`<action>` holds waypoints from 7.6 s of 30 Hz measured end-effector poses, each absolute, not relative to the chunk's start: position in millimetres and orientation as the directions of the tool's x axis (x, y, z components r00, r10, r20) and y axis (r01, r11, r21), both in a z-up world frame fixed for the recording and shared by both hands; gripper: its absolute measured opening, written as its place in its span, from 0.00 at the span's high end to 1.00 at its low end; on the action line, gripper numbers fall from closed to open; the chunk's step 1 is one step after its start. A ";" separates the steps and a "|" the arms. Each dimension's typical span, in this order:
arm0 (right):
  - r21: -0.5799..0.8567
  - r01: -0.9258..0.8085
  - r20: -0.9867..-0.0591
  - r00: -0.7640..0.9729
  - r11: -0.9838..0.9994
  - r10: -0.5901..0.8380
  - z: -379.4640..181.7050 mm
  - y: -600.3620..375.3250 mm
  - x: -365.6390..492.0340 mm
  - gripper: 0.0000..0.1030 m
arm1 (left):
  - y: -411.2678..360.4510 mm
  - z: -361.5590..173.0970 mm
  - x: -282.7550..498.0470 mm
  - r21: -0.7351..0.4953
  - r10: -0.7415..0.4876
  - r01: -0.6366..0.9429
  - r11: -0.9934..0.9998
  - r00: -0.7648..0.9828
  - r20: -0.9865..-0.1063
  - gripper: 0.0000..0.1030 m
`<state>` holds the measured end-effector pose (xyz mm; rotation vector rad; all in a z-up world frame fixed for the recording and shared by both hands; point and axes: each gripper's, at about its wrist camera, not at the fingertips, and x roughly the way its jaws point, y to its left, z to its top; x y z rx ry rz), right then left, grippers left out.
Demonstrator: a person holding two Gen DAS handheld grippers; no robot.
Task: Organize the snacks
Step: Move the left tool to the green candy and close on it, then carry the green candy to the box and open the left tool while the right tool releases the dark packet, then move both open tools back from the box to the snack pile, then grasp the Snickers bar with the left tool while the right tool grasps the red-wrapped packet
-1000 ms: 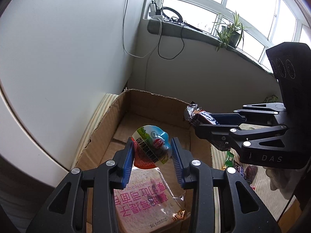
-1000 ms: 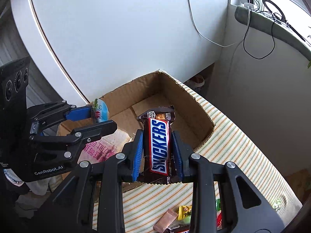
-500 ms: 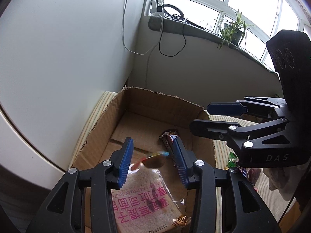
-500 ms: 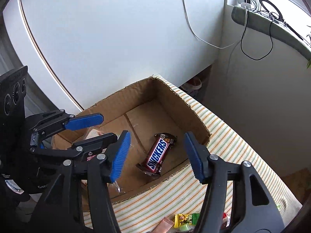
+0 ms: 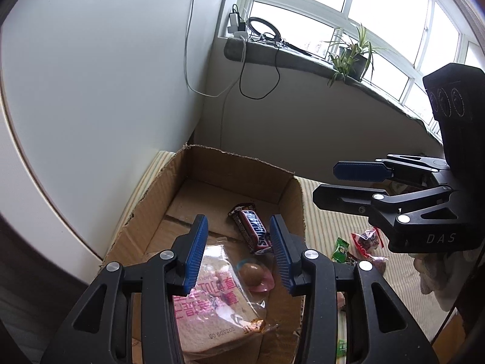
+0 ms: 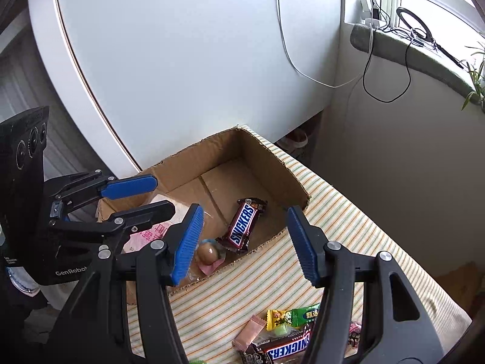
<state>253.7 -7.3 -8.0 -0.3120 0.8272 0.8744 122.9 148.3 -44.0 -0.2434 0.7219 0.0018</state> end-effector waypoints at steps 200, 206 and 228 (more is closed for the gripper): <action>0.185 -0.645 -0.698 0.445 0.742 0.561 -35.9 -132.6 213.3 0.12 | 119.4 -49.3 51.6 -0.260 -0.104 -0.043 0.965 0.844 -0.526 0.42; 0.222 -0.561 -0.717 0.460 0.797 0.524 -50.9 -164.3 213.0 0.12 | 91.7 -50.5 58.1 -0.258 -0.154 0.014 0.966 0.834 -0.531 0.42; 0.459 -0.364 -0.765 0.302 0.811 0.569 -120.3 -182.3 237.1 0.44 | 6.4 -77.0 95.5 -0.185 -0.284 0.216 0.959 0.728 -0.624 0.71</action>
